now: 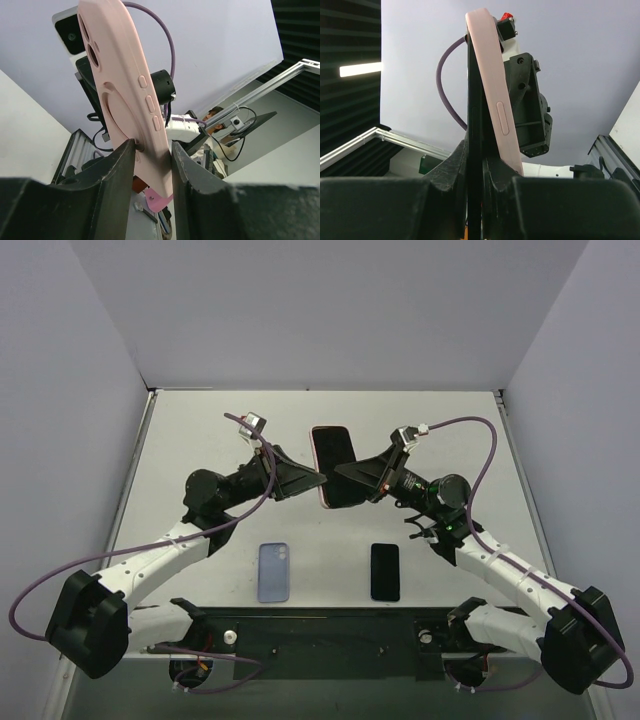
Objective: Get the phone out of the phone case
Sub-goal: Remove the phone case from the phone.
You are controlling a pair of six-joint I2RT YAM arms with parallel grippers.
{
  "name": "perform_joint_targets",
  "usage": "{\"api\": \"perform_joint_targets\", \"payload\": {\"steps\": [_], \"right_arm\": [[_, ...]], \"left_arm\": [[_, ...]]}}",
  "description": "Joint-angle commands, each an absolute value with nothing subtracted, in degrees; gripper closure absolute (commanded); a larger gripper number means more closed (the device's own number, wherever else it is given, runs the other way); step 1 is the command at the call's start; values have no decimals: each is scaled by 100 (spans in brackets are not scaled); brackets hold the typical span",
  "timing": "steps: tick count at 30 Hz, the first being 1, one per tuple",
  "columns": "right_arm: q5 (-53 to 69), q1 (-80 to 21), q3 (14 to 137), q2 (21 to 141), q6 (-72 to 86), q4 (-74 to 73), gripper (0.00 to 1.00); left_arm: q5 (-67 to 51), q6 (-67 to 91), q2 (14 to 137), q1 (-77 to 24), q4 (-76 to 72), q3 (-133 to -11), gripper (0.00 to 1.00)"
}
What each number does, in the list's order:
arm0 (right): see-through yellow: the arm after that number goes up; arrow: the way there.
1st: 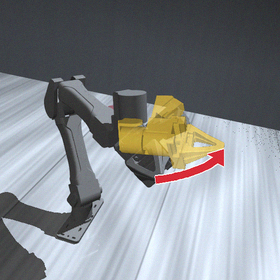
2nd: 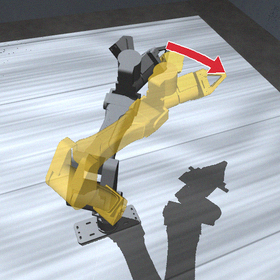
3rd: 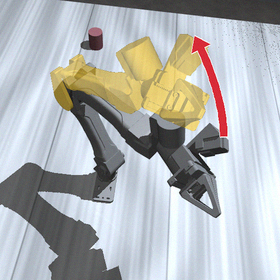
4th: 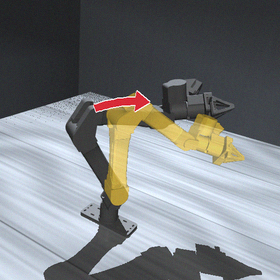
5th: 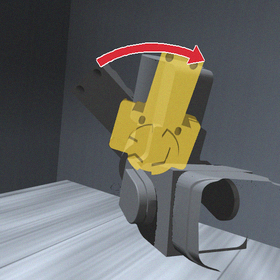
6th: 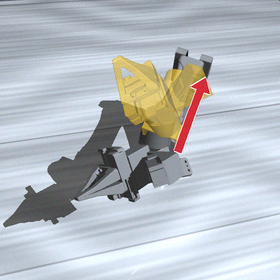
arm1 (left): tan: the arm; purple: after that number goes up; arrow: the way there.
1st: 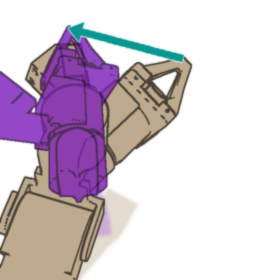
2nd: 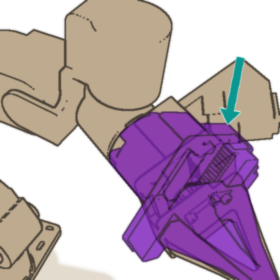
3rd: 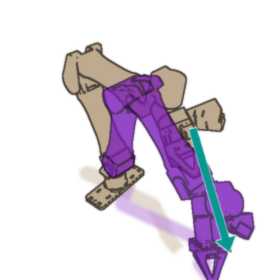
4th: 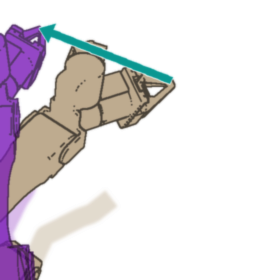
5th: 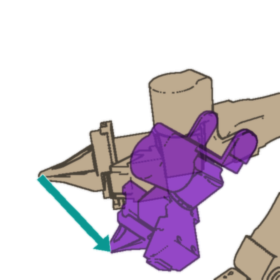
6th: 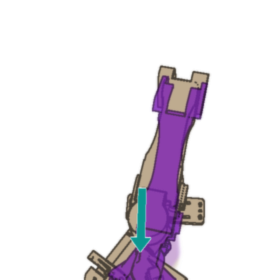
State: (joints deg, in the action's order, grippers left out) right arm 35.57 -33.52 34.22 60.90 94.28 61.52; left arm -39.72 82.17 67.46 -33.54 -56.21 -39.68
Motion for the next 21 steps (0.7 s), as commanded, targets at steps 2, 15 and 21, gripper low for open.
{"api": "perform_joint_targets", "payload": {"steps": [2, 15, 21], "right_arm": [[3524, -3366, 3603, 5933, 10046, 7901, 100], [3489, -3366, 3648, 5775, 10389, 8218, 100], [3463, -3366, 3604, 5722, 10433, 8261, 100]], "left_arm": [[-4166, 7989, 6689, -3375, -5836, -3938, 61], [-4175, 7831, 6680, -3375, -5739, -3788, 48], [-4148, 7805, 6671, -3375, -5757, -3718, 51]]}}
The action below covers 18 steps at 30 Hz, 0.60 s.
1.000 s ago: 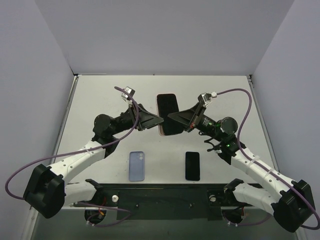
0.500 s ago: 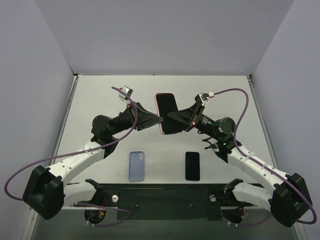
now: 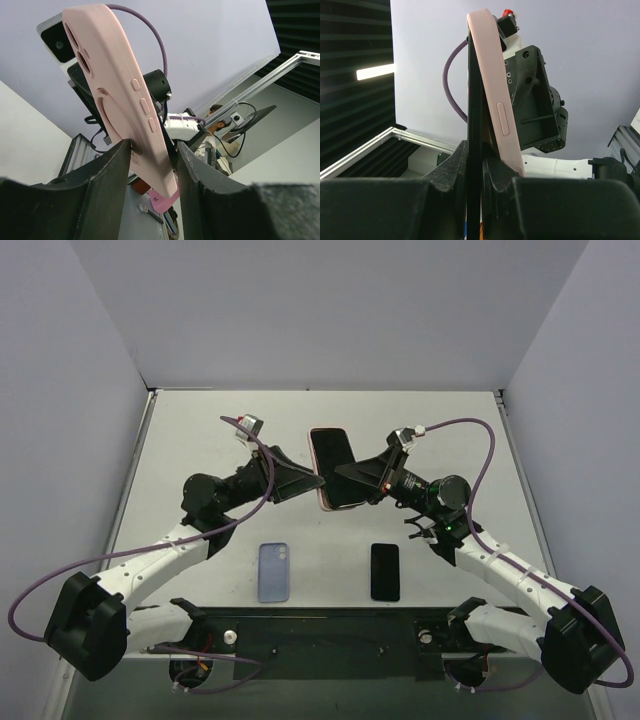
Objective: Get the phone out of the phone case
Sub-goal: Remove the phone case from the phone.
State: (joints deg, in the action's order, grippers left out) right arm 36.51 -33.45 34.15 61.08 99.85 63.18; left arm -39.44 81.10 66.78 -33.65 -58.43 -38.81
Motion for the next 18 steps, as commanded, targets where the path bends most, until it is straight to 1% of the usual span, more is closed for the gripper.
{"api": "perform_joint_targets", "payload": {"steps": [1, 4, 6, 8, 12, 15, 16, 17, 18], "right_arm": [[3454, -3366, 3604, 5713, 10476, 8314, 100], [3428, -3357, 3604, 5704, 10494, 8350, 100], [3419, -3357, 3586, 5695, 10485, 8350, 100], [3402, -3357, 3586, 5695, 10494, 8358, 100], [3401, -3357, 3586, 5722, 10564, 8437, 100], [3428, -3375, 3621, 5739, 10538, 8394, 100], [3428, -3392, 3621, 5739, 10495, 8350, 100], [3436, -3401, 3621, 5739, 10477, 8315, 100], [3454, -3401, 3621, 5731, 10407, 8245, 100]], "left_arm": [[-4157, 7787, 6671, -3375, -5757, -3683, 50], [-4157, 7787, 6645, -3375, -5810, -3621, 47], [-4148, 7796, 6618, -3375, -5862, -3551, 42], [-4140, 7796, 6574, -3375, -5915, -3507, 39], [-4122, 7752, 6539, -3375, -5889, -3498, 39], [-4061, 7708, 6557, -3375, -5696, -3612, 44], [-4061, 7699, 6591, -3375, -5608, -3699, 50], [-4008, 7664, 6600, -3375, -5520, -3761, 53], [-3982, 7638, 6618, -3384, -5232, -3901, 62]]}}
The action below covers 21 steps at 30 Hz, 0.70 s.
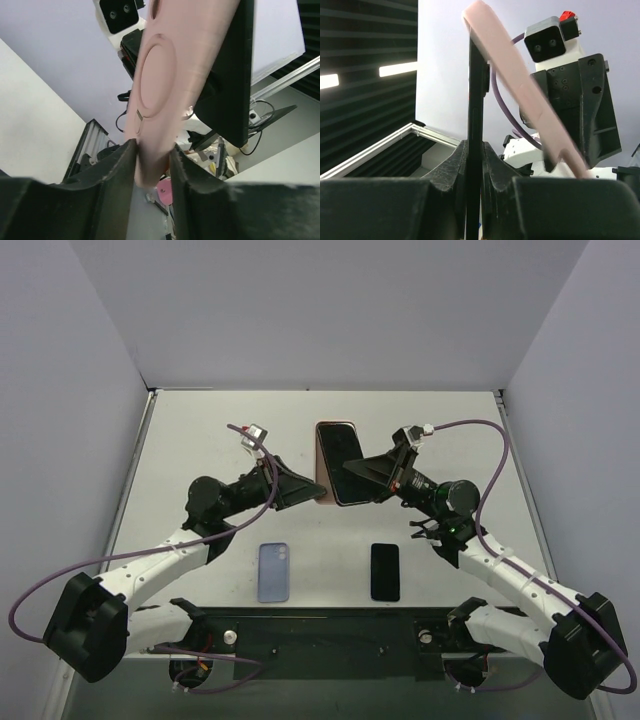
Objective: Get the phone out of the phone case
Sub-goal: Remove the phone case from the phone, then place the phone case at the center of the board.
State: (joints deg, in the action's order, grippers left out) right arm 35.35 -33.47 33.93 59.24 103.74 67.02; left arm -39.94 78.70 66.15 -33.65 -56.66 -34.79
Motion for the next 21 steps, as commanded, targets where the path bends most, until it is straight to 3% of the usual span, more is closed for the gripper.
{"api": "perform_joint_targets", "payload": {"steps": [1, 2, 5, 9, 14, 21], "right_arm": [[3489, -3419, 3621, 5722, 10354, 8166, 100], [3498, -3428, 3621, 5696, 10240, 8008, 100], [3656, -3437, 3656, 5546, 9819, 7281, 100], [3727, -3463, 3849, 4836, 8493, 5019, 100], [2675, -3472, 4717, 4053, 5675, 756, 100], [2241, -3437, 4984, 4017, 4843, -176, 100]], "left_arm": [[-3903, 7507, 6609, -3384, -5038, -3955, 68], [-3850, 7349, 6575, -3384, -4514, -4103, 83], [-3491, 6848, 6434, -3366, -3040, -4454, 100], [-2272, 5679, 6170, -3375, -17, -5139, 100], [-1091, 4975, 6126, -3410, 1598, -5046, 100], [-730, 5201, 5600, -3937, 1740, -3947, 100]]}}
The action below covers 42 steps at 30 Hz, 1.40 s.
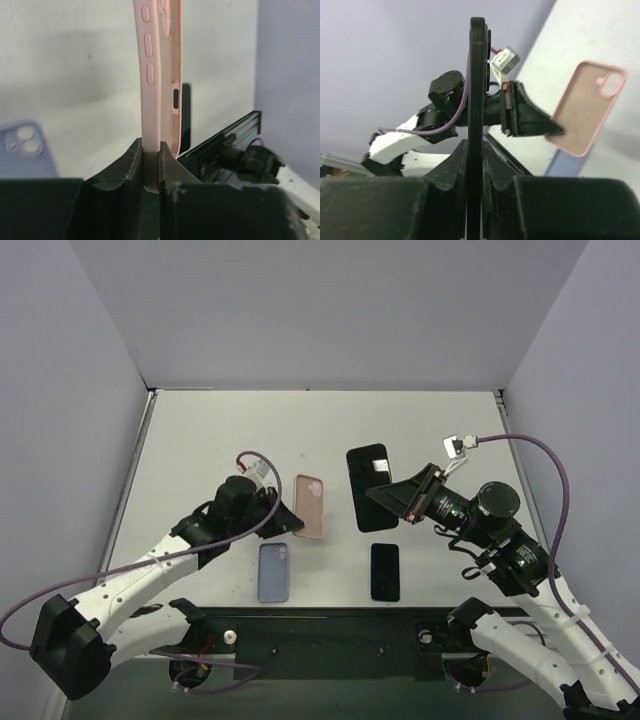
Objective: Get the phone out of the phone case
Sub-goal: Place the phone case at the center of the board.
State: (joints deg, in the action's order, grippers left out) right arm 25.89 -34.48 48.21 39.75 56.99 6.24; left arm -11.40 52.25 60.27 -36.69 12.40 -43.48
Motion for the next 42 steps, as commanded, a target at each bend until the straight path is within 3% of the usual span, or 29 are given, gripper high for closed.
{"api": "perform_joint_targets", "payload": {"steps": [1, 6, 11, 18, 32, 42], "right_arm": [[2233, -3437, 4966, 4034, 4834, -176, 100], [2250, -3428, 4878, 4096, 4834, -106, 100], [2250, -3428, 4808, 4025, 4825, -88, 100], [2145, -3419, 4781, 3736, 4764, -430, 100], [2101, -3419, 4728, 3568, 4816, -466, 100], [2092, -3419, 4623, 3489, 4843, -466, 100]], "left_arm": [[-721, 5342, 5442, -4103, 1566, -3650, 100], [-81, 6423, 5124, -5043, 1187, -2726, 100], [202, 6898, 5369, -5343, 1116, -2532, 100], [0, 7418, 5634, -5335, 90, -1846, 100], [-413, 7726, 5994, -5405, 396, -1828, 100], [-536, 7734, 5994, -5484, 922, -1925, 89]]}}
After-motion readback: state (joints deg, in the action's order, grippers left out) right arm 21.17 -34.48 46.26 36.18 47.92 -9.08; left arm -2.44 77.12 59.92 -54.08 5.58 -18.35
